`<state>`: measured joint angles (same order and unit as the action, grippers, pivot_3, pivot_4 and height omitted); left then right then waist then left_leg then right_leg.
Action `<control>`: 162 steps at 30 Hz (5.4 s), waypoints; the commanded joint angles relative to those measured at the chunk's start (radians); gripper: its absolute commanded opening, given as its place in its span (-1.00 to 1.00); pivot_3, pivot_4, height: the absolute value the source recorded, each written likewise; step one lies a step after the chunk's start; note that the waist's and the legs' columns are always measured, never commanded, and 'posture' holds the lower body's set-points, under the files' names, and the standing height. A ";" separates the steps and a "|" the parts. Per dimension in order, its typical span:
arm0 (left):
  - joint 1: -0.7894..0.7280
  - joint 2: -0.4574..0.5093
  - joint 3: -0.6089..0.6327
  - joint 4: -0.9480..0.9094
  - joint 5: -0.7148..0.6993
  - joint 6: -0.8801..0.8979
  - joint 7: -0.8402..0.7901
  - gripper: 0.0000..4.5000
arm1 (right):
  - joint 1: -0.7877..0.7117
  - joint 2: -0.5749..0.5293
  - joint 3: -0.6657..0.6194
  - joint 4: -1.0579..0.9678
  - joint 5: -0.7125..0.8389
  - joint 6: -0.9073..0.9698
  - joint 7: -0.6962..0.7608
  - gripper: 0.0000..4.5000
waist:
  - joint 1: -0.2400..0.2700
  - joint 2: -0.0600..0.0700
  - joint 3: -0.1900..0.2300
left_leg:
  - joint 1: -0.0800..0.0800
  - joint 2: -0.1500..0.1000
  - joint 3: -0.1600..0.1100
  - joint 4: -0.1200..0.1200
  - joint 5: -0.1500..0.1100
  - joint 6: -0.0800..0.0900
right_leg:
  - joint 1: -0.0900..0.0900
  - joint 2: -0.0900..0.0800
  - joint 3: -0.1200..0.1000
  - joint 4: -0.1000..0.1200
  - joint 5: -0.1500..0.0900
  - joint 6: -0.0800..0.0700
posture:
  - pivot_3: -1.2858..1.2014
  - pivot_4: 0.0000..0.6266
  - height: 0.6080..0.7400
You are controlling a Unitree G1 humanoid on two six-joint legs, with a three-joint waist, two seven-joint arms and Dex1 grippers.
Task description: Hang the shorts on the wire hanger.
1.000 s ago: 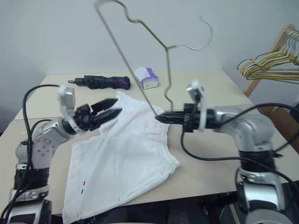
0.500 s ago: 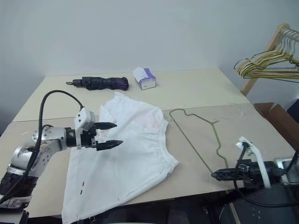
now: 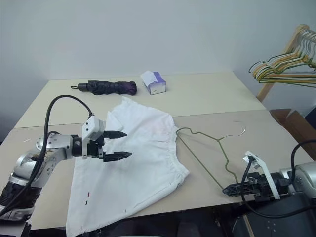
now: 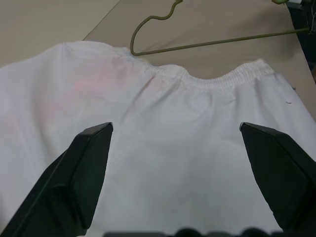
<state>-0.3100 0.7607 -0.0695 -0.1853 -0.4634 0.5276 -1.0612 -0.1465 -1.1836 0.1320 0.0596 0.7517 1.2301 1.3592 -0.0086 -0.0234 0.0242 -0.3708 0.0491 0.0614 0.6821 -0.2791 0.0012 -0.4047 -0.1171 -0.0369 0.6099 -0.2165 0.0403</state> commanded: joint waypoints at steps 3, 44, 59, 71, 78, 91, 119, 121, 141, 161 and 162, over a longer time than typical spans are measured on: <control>0.003 0.005 0.015 -0.036 0.009 -0.007 0.010 0.98 | -0.060 0.007 0.004 0.033 -0.022 -0.007 0.018 -1.00 | 0.005 0.000 0.000 | 0.000 0.000 0.000 0.000 0.000 0.000 | 0.000 0.000 0.000 0.000 0.000 0.000 | 0.04 -1.00 1.00; 0.031 -0.054 -0.022 -0.047 0.095 -0.049 0.069 0.98 | -0.473 0.156 0.434 0.355 -0.204 -0.179 0.255 -1.00 | 0.017 0.001 0.000 | 0.000 0.000 0.000 0.002 0.000 0.000 | 0.000 0.001 0.000 0.001 0.001 -0.001 | 0.08 -1.00 1.00; 0.075 -0.074 -0.028 -0.071 0.126 -0.060 0.098 0.98 | -0.661 0.254 0.599 0.611 -0.194 -0.336 0.255 -1.00 | 0.035 0.001 -0.001 | -0.001 0.000 -0.001 0.002 0.000 0.000 | -0.001 0.002 0.000 0.002 0.001 -0.001 | 0.11 -1.00 1.00; 0.039 -0.097 -0.050 -0.032 0.152 -0.087 0.098 0.98 | -0.798 0.459 0.440 0.967 -0.350 -0.471 0.210 -1.00 | 0.022 0.003 -0.002 | -0.001 0.001 0.000 0.002 0.000 0.000 | 0.000 0.002 0.000 0.002 0.002 -0.002 | 0.10 -1.00 1.00; 0.037 -0.084 -0.005 -0.027 0.139 -0.104 0.100 0.98 | -0.688 0.410 0.229 0.730 -0.379 -0.686 0.182 -1.00 | 0.028 0.003 -0.002 | -0.001 0.001 -0.001 0.002 0.000 -0.001 | -0.001 0.002 0.000 0.003 0.002 -0.002 | 0.09 -1.00 1.00; -0.242 0.065 0.288 0.147 -0.176 -0.168 -0.275 0.98 | -0.618 0.432 0.141 0.322 -0.590 -1.032 -0.046 -1.00 | -0.004 0.004 -0.001 | -0.001 0.001 0.000 0.002 0.001 -0.001 | -0.001 0.002 0.000 0.002 0.002 -0.001 | 0.05 -1.00 1.00; -0.722 0.088 -0.362 0.749 0.176 -0.549 -0.553 0.47 | -0.660 0.546 0.257 0.161 -0.828 -0.964 -0.053 -1.00 | -0.011 0.004 -0.001 | -0.015 0.001 0.000 0.007 0.002 -0.002 | -0.016 0.003 0.001 0.015 0.001 -0.001 | 0.03 -1.00 1.00; -0.728 0.082 -0.376 0.766 0.189 -0.556 -0.553 0.21 | -0.660 0.545 0.257 0.156 -0.826 -0.955 -0.050 -1.00 | -0.012 0.004 -0.001 | -0.017 0.001 -0.001 0.012 0.001 -0.001 | -0.017 0.003 0.001 0.017 0.001 -0.001 | 0.03 -1.00 1.00; -0.717 0.015 -0.261 0.855 0.348 -0.694 -0.504 -1.00 | -0.603 0.550 0.137 0.102 -0.832 -0.931 -0.254 -0.17 | -0.030 0.004 -0.001 | -0.018 0.001 -0.001 0.014 0.001 -0.001 | -0.018 0.003 0.001 0.017 0.001 -0.001 | 0.02 -1.00 1.00; -0.776 -0.045 -0.168 0.975 0.396 -0.731 -0.472 -1.00 | -0.165 0.592 -0.057 -0.433 -0.504 -0.421 -0.470 0.75 | -0.036 0.002 -0.002 | -0.017 0.001 0.000 0.015 0.000 0.000 | -0.017 0.003 0.003 0.015 0.001 -0.001 | 0.01 -1.00 1.00; -0.776 -0.047 -0.166 0.976 0.396 -0.729 -0.476 -1.00 | -0.169 0.628 -0.052 -0.400 -0.491 -0.401 -0.493 0.75 | -0.037 0.002 -0.002 | -0.017 0.001 0.000 0.015 0.000 0.000 | -0.017 0.003 0.003 0.015 0.001 -0.001 | 0.01 -1.00 1.00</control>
<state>-1.0499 0.7116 -0.2608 0.8001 -0.0666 -0.1942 -1.5344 -0.2883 -0.5713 0.1014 -0.3499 0.2509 0.8366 0.9091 -0.0458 -0.0218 0.0220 -0.3882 0.0503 0.0614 0.6976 -0.2791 0.0017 -0.4218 -0.1143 -0.0336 0.6254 -0.2154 0.0397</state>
